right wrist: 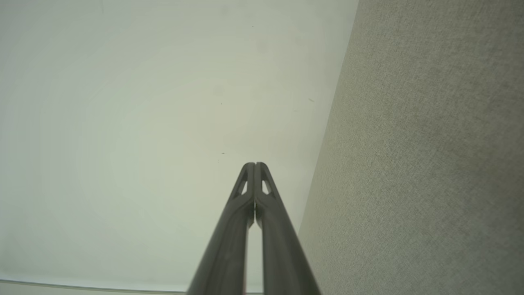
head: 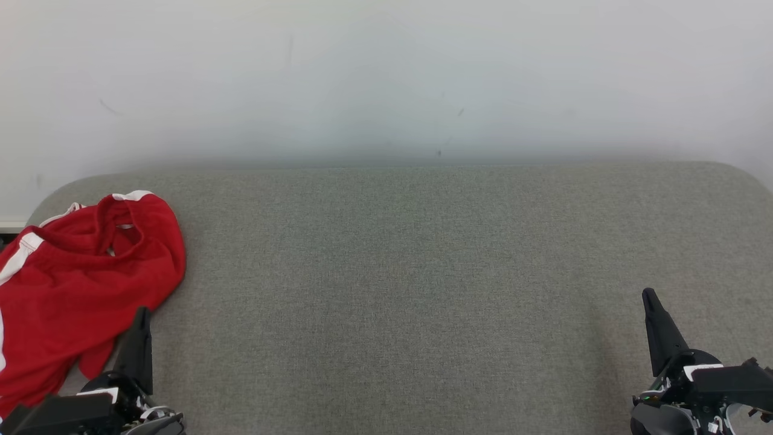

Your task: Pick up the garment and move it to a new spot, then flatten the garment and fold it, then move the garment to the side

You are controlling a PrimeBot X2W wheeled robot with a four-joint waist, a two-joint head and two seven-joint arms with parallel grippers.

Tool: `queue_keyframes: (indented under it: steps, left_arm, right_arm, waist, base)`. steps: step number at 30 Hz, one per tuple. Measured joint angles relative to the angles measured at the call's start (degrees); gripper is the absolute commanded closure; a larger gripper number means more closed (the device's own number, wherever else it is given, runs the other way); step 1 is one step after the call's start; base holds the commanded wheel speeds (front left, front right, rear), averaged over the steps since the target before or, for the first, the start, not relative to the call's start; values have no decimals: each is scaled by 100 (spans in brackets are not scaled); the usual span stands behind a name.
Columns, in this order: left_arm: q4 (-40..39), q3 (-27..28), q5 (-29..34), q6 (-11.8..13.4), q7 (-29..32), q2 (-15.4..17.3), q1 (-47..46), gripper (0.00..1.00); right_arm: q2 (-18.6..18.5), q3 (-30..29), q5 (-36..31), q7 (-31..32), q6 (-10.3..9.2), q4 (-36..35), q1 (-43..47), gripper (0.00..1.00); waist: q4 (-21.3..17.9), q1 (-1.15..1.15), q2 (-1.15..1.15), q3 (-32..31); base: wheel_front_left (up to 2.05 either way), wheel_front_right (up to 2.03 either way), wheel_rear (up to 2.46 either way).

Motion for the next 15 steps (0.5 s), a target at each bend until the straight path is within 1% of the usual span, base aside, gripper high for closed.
queue_keyframes:
  steps: [15]
  left_arm:
    - [0,0,0,0,0,0,0,100]
  right_arm:
    - [0,0,0,0,0,0,0,100]
  waist:
    - [0,0,0,0]
  base:
    - [0,0,0]
